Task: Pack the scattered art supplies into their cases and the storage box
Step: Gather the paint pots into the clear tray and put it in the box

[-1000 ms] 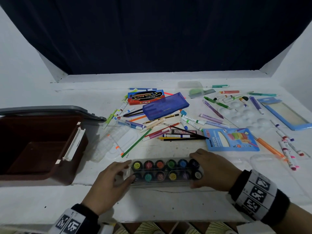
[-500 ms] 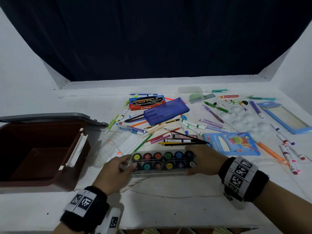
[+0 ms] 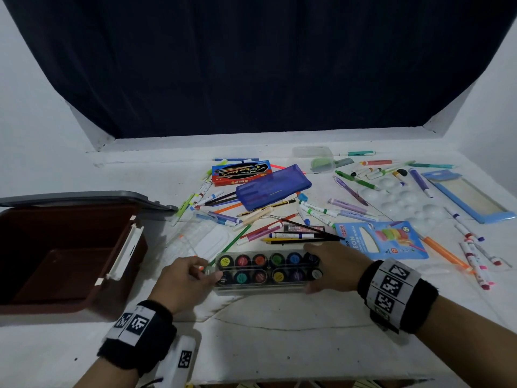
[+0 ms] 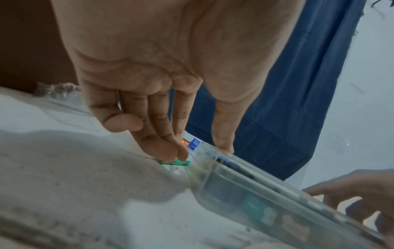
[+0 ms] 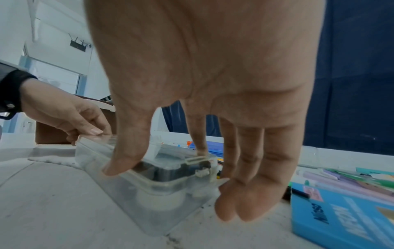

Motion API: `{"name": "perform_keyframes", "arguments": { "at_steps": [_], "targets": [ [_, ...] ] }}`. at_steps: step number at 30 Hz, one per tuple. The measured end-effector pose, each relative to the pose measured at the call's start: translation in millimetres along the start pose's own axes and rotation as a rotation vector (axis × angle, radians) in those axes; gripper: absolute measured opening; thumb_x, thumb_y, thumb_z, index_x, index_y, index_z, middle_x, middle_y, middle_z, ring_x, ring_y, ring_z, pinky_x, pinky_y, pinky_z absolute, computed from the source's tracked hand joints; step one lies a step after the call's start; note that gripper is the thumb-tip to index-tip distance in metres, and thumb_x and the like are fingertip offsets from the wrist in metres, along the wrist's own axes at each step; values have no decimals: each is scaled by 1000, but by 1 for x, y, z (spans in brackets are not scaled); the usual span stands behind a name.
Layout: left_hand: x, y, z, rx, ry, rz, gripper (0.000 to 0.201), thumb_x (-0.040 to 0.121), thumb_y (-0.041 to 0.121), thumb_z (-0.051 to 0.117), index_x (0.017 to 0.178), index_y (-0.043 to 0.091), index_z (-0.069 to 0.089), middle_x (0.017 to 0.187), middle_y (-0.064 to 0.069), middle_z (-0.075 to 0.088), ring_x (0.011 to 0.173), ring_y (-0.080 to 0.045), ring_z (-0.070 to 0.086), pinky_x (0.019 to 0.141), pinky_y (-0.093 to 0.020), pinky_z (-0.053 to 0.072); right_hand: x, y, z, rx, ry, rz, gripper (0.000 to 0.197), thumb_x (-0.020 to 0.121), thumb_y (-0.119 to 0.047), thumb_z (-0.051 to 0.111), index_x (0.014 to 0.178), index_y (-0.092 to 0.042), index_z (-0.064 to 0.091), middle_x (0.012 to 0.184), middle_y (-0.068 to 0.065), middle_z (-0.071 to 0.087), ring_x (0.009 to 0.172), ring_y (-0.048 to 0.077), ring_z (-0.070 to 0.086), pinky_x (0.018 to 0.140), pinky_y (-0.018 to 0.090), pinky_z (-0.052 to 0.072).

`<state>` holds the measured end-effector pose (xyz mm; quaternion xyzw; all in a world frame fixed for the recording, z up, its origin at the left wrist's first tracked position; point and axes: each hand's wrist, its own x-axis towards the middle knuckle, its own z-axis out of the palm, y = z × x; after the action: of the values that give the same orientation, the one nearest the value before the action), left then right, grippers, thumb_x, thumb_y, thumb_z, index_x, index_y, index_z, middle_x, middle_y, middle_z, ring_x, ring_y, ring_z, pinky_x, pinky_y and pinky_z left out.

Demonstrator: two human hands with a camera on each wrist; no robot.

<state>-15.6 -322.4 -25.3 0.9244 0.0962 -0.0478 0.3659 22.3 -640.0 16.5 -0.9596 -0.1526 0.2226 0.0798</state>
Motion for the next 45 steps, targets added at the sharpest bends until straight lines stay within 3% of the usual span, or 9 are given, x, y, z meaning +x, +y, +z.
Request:
{"name": "perform_keyframes", "arguments": {
  "at_steps": [3,6,13,18,26,31,36,41,45],
  "targets": [
    [-3,-4,0,12,19,-18,34,77,53,76,99,29,64,73,7,70,73,-4,64,62,-20,43,-5,5,4,67,101,32,92,52,-76,74,127,-30,47,122,-6,56,112,17,53,90,40,51],
    [-5,-15,3,-86,3,-9,37,76,51,77,101,29,60,68,6,71,62,-7,64,62,-25,47,-18,9,-2,125,130,118,78,59,-71,76,120,-27,52,107,-11,55,98,11,54,79,29,48],
    [-12,-17,4,-121,-20,0,33,74,46,81,94,26,65,63,8,64,53,-2,55,58,-18,42,-16,20,-1,77,78,254,73,58,-86,62,98,-25,57,95,-8,61,86,11,59,73,30,50],
    [-15,-7,2,-80,23,29,24,74,34,85,89,24,69,64,9,65,56,1,58,53,-7,40,-14,13,2,140,95,198,52,69,-65,74,91,-24,51,93,-6,62,85,13,60,67,28,46],
    [-20,12,12,99,119,213,23,76,18,81,71,35,64,83,14,64,69,-7,59,70,-26,47,-26,-16,1,-112,187,87,25,92,-42,53,90,-18,46,101,3,59,89,21,59,67,30,42],
    [-16,17,12,38,71,203,33,75,17,81,90,34,56,80,11,61,70,-8,57,64,-27,48,-23,-15,-11,-171,211,-14,69,79,-58,64,134,-24,38,130,1,43,116,23,48,89,39,49],
    [-24,10,11,95,133,189,29,78,38,79,97,37,58,93,12,56,65,-3,59,61,-16,39,0,-27,-4,-184,69,-179,105,67,-73,68,149,-23,25,144,1,38,129,23,40,102,44,42],
    [-37,2,14,1,169,182,30,79,34,79,100,37,57,92,10,61,69,-9,61,70,-28,53,21,-34,3,-224,11,-191,98,70,-60,74,146,-19,28,142,4,42,127,25,44,104,44,42],
    [-47,-3,12,-134,233,166,31,81,25,79,101,36,58,92,13,68,77,-4,64,69,-22,51,23,-28,4,-71,47,-204,94,67,-53,77,142,-22,30,139,1,38,128,24,39,104,46,40]
  ]
}}
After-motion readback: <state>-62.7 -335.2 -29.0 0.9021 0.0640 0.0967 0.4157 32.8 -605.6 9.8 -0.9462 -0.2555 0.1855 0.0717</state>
